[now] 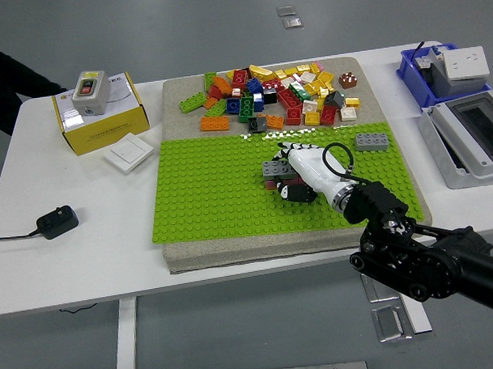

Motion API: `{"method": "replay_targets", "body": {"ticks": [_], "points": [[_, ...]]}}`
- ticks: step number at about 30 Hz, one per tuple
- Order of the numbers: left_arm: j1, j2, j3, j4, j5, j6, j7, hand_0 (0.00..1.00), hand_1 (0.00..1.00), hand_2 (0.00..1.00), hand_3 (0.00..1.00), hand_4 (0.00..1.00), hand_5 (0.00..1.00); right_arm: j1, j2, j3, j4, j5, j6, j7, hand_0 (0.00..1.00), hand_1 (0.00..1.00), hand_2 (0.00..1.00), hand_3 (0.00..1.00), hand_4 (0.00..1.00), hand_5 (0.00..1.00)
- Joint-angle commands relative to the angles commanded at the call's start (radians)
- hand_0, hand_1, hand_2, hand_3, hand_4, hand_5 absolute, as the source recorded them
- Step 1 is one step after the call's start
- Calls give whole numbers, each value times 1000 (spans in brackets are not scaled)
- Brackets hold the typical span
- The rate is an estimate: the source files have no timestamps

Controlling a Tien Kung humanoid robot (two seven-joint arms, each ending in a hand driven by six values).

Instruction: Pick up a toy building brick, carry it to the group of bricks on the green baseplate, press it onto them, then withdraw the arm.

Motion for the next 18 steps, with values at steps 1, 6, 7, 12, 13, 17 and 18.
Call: {"method": "replay_targets", "body": {"ticks": [1, 6, 7, 12, 13, 17, 18], "points": [[0, 0, 0, 0, 0, 0, 0, 664, 664, 662, 650, 330, 646, 0, 0, -1, 0, 0, 0, 0, 892, 938, 956, 616, 475, 367], [0, 0, 0, 0, 0, -1, 0, 664, 664, 662, 650, 330, 646, 1, -3, -1, 1, 1, 2, 1, 892, 938, 956, 616, 475, 367], [0, 0, 0, 0, 0, -1, 0, 664, 664, 662, 650, 330, 646, 2, -4, -1, 1, 1, 2, 2, 892, 938, 956, 616, 475, 367], [0, -1, -1, 0, 1, -2, 1, 664, 664, 620, 649, 328, 647, 2, -5, 0, 2, 1, 3, 3, 892, 938, 957, 616, 478, 368], [0, -1, -2, 0, 2, -2, 1, 664, 664, 620, 649, 328, 647, 2, -5, 0, 2, 1, 3, 3, 892, 938, 957, 616, 478, 368], [0, 0, -3, 0, 3, -2, 1, 664, 664, 606, 648, 330, 652, 2, -6, -1, 2, 2, 3, 5, 892, 938, 957, 620, 479, 368], [0, 0, -3, 0, 3, -2, 1, 664, 664, 606, 648, 330, 652, 2, -7, -1, 2, 2, 3, 5, 892, 938, 957, 620, 479, 368]]}}
